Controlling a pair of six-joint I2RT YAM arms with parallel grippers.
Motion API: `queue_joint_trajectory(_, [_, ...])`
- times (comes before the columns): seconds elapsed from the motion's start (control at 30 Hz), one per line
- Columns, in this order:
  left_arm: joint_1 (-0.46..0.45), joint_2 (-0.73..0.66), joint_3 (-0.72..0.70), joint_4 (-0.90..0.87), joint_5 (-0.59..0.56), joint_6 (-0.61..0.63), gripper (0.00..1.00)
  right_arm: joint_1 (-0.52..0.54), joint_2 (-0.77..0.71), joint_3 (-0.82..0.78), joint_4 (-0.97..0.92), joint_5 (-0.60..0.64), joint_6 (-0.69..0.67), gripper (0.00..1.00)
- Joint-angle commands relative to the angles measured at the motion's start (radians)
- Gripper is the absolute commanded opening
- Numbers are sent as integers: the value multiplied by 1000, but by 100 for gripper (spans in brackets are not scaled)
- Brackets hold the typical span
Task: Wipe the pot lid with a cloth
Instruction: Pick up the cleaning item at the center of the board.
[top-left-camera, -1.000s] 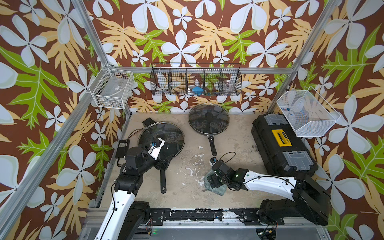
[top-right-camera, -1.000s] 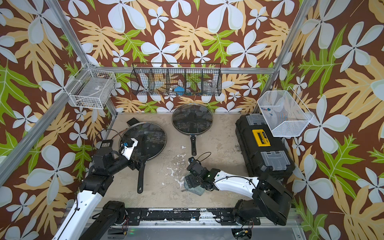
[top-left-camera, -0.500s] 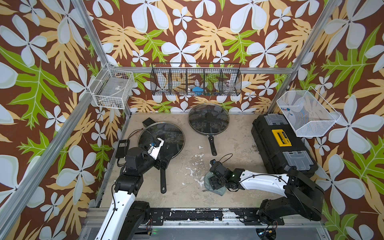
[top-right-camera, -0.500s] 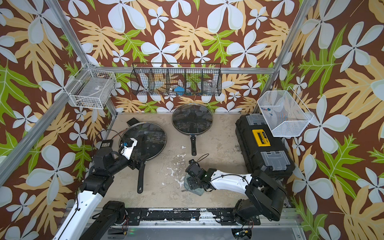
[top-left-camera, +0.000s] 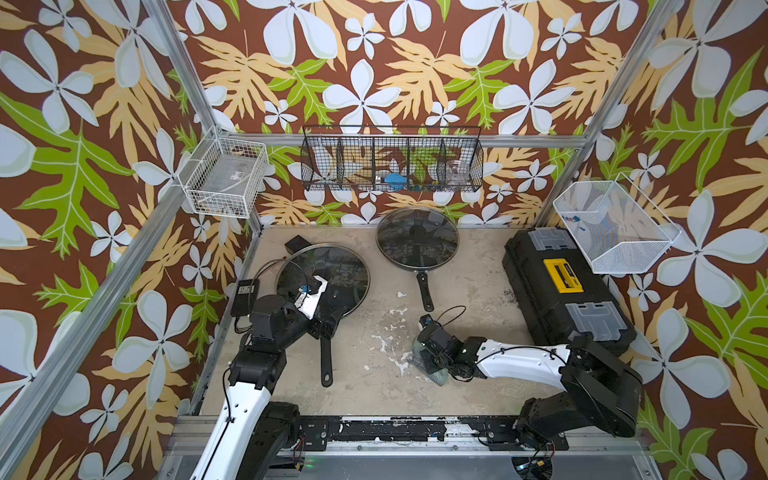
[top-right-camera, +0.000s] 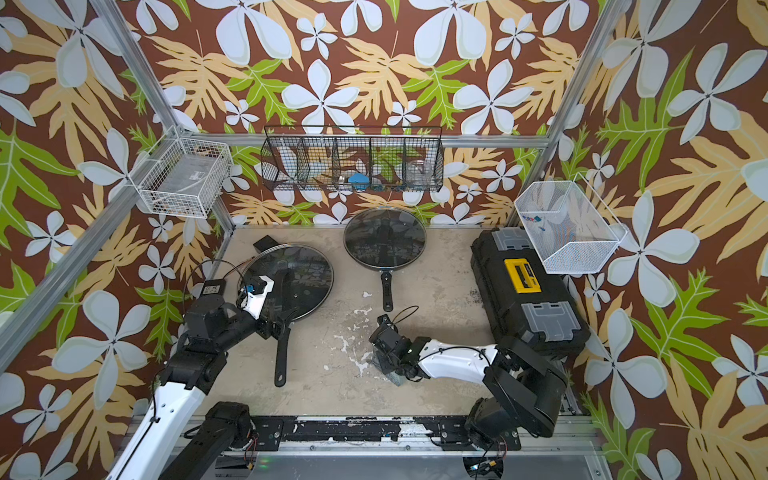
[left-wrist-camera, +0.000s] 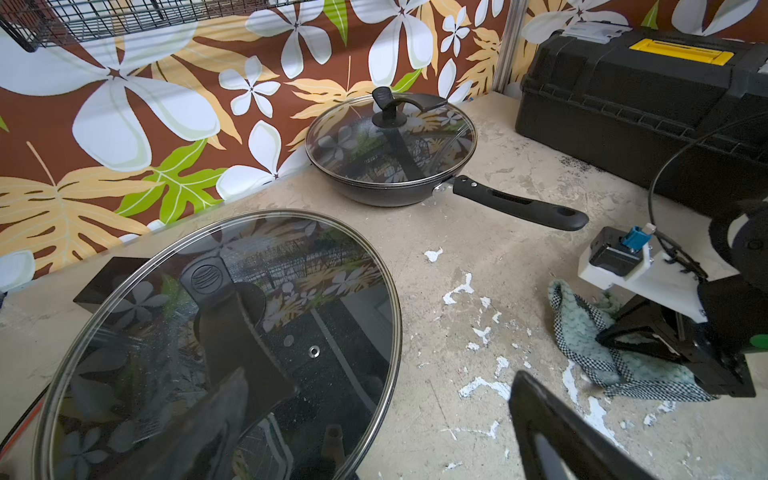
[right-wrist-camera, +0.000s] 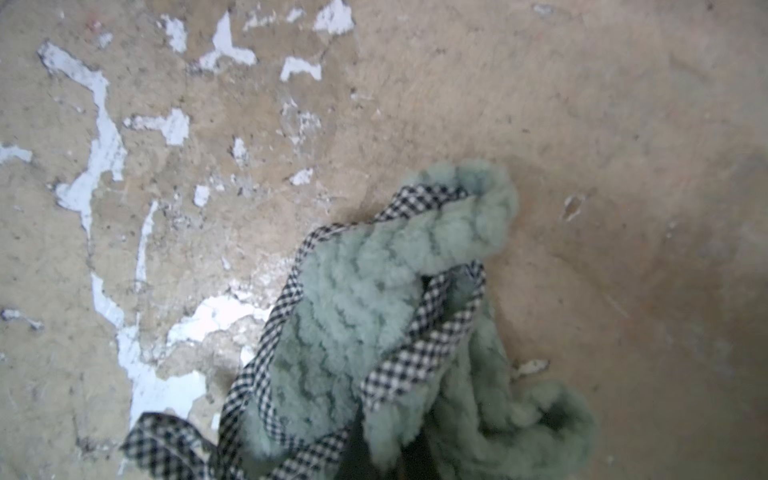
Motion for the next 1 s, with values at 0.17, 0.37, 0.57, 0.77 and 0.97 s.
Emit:
queue_joint_trajectory(0.17, [0,9,-7,72,-56,-116,100,-2,-159,11,-36,60,-24,0])
queue_joint_trajectory(0.37, [-1,54,33,114,-215,-364,100,-10,-330,-11,72,125,-102,0])
queue_joint_trajectory(0.57, [-1,217,197,-29,-347,-524,100,-11,-474,-63,234,160,-189,0])
queue_joint_trajectory(0.77, [0,441,456,-275,-362,-592,100,-11,-471,-7,262,127,-264,0])
queue_joint_trajectory(0.97, [-3,584,635,-450,-481,-513,100,-8,-443,20,331,43,-306,0])
